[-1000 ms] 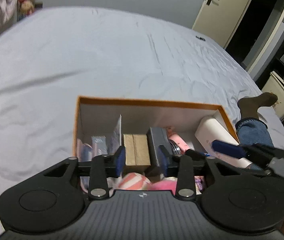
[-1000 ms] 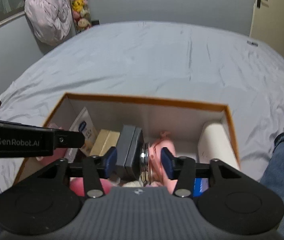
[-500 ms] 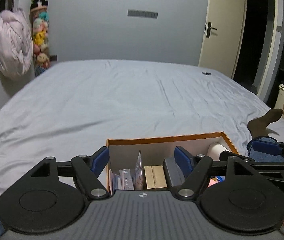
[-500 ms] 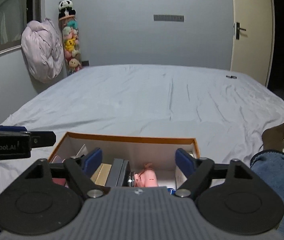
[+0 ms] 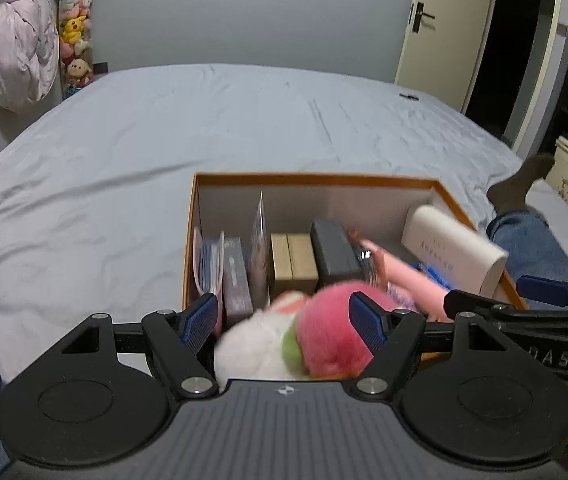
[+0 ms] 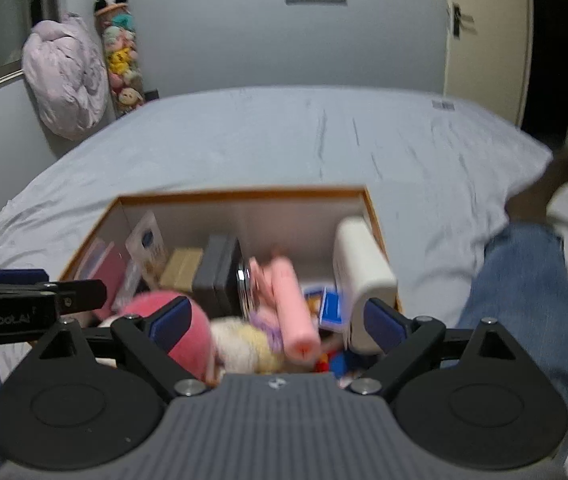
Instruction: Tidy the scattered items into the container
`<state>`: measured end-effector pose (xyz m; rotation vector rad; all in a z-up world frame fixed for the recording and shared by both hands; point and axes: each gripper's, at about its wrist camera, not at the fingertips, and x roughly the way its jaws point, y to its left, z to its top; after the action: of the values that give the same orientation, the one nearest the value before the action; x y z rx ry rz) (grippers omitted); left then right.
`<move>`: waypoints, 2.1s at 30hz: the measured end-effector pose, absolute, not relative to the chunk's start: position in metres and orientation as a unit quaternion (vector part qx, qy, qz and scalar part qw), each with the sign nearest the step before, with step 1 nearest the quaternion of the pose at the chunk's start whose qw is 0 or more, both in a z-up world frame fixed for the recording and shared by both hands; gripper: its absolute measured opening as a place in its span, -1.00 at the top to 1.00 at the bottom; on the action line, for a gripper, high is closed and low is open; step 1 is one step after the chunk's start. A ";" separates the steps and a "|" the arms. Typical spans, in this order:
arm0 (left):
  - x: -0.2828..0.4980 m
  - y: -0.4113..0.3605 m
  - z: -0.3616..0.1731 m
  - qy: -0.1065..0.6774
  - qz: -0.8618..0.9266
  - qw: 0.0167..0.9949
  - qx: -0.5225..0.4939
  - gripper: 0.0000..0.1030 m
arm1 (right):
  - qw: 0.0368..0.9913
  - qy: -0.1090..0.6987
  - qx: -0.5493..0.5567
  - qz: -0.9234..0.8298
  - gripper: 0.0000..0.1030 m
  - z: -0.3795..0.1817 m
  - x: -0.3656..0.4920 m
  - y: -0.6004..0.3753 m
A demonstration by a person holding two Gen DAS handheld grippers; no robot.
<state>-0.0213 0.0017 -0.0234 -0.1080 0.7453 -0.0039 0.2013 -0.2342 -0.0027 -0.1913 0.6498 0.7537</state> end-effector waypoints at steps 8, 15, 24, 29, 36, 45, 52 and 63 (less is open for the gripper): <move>-0.026 -0.002 -0.038 0.386 -0.002 0.921 -0.050 -0.65 | 0.873 0.341 -0.101 0.334 -0.83 -0.026 0.204 -0.235; -0.026 -0.001 -0.046 0.394 0.005 0.917 -0.054 -0.66 | 0.873 0.322 -0.120 0.345 -0.83 -0.035 0.198 -0.233; -0.026 0.000 -0.050 0.395 0.014 0.917 -0.059 -0.69 | 0.873 0.320 -0.120 0.348 -0.86 -0.038 0.198 -0.233; -0.025 0.000 -0.050 0.396 0.017 0.916 -0.061 -0.69 | 0.873 0.319 -0.119 0.350 -0.86 -0.038 0.199 -0.232; -0.024 -0.001 -0.050 0.398 0.015 0.915 -0.064 -0.69 | 0.873 0.319 -0.119 0.350 -0.87 -0.038 0.200 -0.231; -0.024 -0.001 -0.050 0.398 0.015 0.915 -0.065 -0.69 | 0.873 0.319 -0.119 0.350 -0.87 -0.038 0.199 -0.232; -0.024 -0.001 -0.051 0.398 0.015 0.915 -0.065 -0.69 | 0.873 0.318 -0.121 0.349 -0.88 -0.040 0.200 -0.232; -0.024 -0.001 -0.051 0.398 0.015 0.915 -0.066 -0.69 | 0.873 0.318 -0.122 0.349 -0.88 -0.039 0.200 -0.232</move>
<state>-0.0236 -0.0014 -0.0507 -0.1354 0.8193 0.0315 0.2000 -0.2316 -0.0391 -0.2538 0.6643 0.7297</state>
